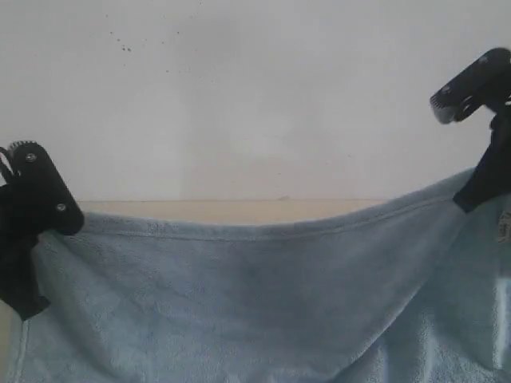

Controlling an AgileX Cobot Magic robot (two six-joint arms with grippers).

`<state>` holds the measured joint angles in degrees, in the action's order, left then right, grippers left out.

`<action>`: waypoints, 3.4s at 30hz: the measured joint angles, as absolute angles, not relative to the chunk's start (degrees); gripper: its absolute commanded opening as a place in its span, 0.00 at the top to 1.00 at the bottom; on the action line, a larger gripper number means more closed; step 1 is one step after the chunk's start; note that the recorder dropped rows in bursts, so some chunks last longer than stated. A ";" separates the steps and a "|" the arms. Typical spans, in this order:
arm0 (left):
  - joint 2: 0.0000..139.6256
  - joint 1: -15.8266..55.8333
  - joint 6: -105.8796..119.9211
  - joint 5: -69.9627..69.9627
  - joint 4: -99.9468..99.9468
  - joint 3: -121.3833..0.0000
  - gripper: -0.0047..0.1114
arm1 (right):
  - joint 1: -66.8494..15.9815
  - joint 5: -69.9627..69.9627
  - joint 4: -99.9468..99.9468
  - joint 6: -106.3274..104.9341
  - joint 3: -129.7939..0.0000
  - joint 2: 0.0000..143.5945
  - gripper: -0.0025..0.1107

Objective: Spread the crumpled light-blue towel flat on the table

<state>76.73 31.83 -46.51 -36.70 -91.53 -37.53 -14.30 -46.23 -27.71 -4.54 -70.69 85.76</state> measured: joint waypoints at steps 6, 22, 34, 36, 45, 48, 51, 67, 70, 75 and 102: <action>90.30 27.17 -56.58 -36.20 -93.81 -44.07 0.92 | -14.30 -39.21 -38.84 7.68 -70.69 96.93 0.98; 102.51 23.67 -61.35 -34.74 -94.41 -55.19 0.36 | -6.09 -18.45 -46.07 29.46 -70.69 103.42 0.51; 104.54 23.28 -71.82 -46.98 -98.69 -57.05 0.29 | -6.09 -22.30 -45.79 36.84 -70.69 103.06 0.45; 103.55 23.28 -72.97 -45.89 -97.03 -57.05 0.47 | -6.09 -24.58 -45.67 37.37 -70.60 102.07 0.45; 96.75 23.73 -48.28 -17.29 -61.12 -57.05 0.92 | -6.09 -22.51 -47.21 38.14 -70.60 97.23 0.45; 96.14 24.07 -38.30 -15.92 -51.31 -55.89 0.93 | -6.09 -20.49 -48.18 38.14 -70.60 97.49 0.45; 96.14 24.07 -31.25 -13.84 -46.99 -52.93 0.93 | -6.09 -18.89 -48.77 38.14 -70.60 98.45 0.45; 104.93 24.07 -20.26 -3.44 -45.49 -44.69 0.93 | -6.09 -18.59 -51.76 38.39 -70.60 102.28 0.45; 107.43 23.48 -20.25 -3.44 -45.62 -45.28 0.93 | -6.09 -18.59 -51.62 38.62 -70.60 103.66 0.45; 108.18 21.12 -20.85 -3.06 -44.50 -47.49 0.93 | -6.09 -18.58 -51.52 39.03 -70.60 104.08 0.45; 108.31 19.13 -21.28 -1.15 -43.23 -47.85 0.93 | -6.08 -18.06 -60.78 43.52 -71.91 105.63 0.37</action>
